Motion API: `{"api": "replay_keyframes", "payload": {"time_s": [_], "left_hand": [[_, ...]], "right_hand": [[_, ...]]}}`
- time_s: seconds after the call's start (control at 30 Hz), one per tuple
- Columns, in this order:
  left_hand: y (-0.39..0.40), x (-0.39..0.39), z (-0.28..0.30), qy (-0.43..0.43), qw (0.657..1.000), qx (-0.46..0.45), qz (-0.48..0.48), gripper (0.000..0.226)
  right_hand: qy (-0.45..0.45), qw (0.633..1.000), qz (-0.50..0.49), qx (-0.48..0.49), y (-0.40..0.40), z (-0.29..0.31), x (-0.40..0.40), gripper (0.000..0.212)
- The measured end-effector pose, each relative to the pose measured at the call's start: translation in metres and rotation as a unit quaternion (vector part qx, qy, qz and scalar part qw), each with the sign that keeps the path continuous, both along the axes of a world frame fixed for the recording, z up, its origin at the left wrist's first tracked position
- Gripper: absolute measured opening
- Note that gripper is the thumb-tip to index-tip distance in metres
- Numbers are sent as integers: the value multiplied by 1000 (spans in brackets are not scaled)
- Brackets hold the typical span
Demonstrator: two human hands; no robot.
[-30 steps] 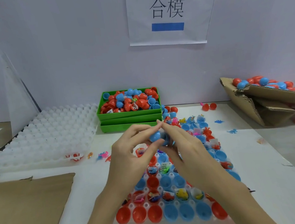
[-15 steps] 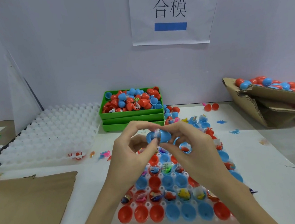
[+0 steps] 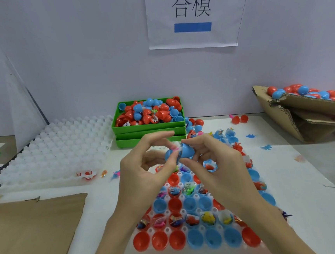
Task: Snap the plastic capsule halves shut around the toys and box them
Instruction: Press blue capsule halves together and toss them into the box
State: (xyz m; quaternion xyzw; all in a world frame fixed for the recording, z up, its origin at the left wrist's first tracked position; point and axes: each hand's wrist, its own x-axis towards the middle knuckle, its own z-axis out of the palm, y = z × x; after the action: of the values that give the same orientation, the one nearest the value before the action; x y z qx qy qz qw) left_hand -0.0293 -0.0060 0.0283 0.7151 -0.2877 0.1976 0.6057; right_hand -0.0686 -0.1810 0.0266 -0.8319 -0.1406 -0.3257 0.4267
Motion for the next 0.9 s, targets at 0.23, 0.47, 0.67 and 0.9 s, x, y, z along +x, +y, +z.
{"api": "replay_keyframes", "payload": {"time_s": [0.23,0.47,0.67,0.9], "left_hand": [[3,4,1,17,1000,6,-10,9],[2,5,1,96,994,7,-48,12],[2,6,0,139,990,-7,-37,28],[-3,5,-2,153,986,-51,-44,15]], "right_hand": [[7,1000,-10,-13,2,0,-1,33],[16,999,-4,-38,1,0,0,36],[38,997,46,-51,-1,0,1,36],[22,999,17,31,6,-4,1,28]]}}
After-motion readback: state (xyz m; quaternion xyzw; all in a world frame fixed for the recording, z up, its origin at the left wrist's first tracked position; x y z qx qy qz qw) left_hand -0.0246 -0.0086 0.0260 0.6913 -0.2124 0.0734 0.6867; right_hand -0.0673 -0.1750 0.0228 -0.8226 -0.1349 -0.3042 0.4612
